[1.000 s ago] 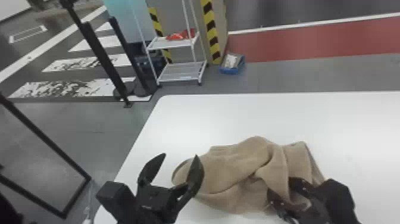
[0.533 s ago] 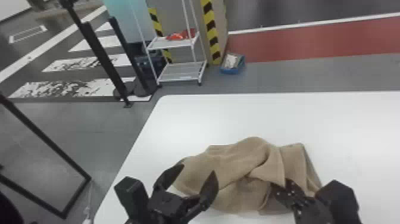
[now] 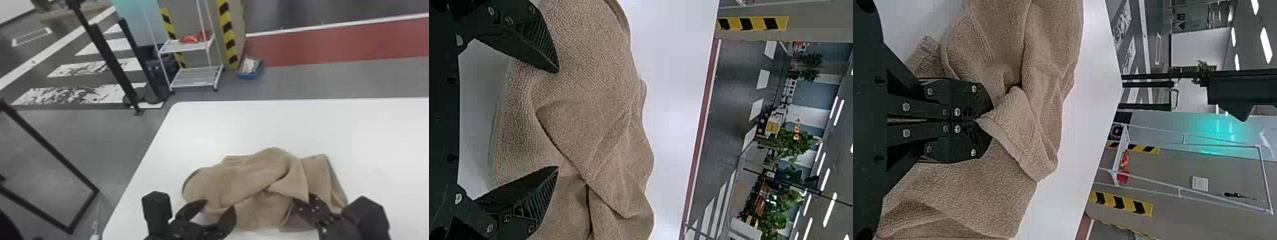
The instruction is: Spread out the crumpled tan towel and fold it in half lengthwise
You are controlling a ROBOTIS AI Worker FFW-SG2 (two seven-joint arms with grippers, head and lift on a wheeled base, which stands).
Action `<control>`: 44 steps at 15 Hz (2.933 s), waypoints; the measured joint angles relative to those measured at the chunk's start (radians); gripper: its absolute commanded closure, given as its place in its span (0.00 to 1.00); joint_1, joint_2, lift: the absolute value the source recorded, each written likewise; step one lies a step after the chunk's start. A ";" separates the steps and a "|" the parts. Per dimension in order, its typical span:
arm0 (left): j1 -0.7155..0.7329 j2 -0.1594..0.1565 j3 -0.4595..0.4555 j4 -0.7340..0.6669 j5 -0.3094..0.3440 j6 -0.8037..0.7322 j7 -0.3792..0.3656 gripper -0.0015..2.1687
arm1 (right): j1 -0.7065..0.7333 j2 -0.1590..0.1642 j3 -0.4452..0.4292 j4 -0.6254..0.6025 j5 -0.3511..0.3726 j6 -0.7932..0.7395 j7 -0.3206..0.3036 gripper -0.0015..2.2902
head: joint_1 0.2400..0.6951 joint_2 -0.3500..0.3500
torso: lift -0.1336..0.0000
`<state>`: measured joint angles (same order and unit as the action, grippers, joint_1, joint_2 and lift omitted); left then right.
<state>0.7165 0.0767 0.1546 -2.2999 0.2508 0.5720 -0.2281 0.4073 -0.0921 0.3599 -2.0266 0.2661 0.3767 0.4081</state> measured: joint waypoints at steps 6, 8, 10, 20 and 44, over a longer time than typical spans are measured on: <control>-0.036 0.000 -0.031 0.004 -0.096 0.105 0.071 0.30 | 0.028 -0.001 -0.023 -0.039 0.001 0.000 0.006 0.74 | 1.00 1.00 | 0.07; -0.055 0.000 -0.051 0.015 -0.149 0.119 0.099 0.54 | 0.040 -0.001 -0.034 -0.047 0.000 -0.008 0.008 0.74 | 1.00 1.00 | 0.07; -0.065 0.000 -0.056 0.022 -0.166 0.128 0.107 0.58 | 0.052 -0.001 -0.050 -0.052 -0.005 -0.028 0.017 0.74 | 1.00 1.00 | 0.07; -0.146 -0.006 0.088 -0.142 -0.118 0.298 -0.038 0.58 | -0.096 0.002 -0.387 -0.069 -0.080 0.138 0.291 0.74 | 1.00 0.76 | 0.07; -0.380 -0.013 0.177 -0.523 -0.091 0.866 -0.455 0.58 | -0.511 -0.037 -0.741 -0.332 -0.286 0.729 0.569 0.73 | 0.96 0.38 | 0.07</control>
<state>0.3360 0.0639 0.3313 -2.8231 0.1601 1.4376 -0.6826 -0.1039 -0.1287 -0.3812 -2.3591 -0.0203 1.1061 0.9769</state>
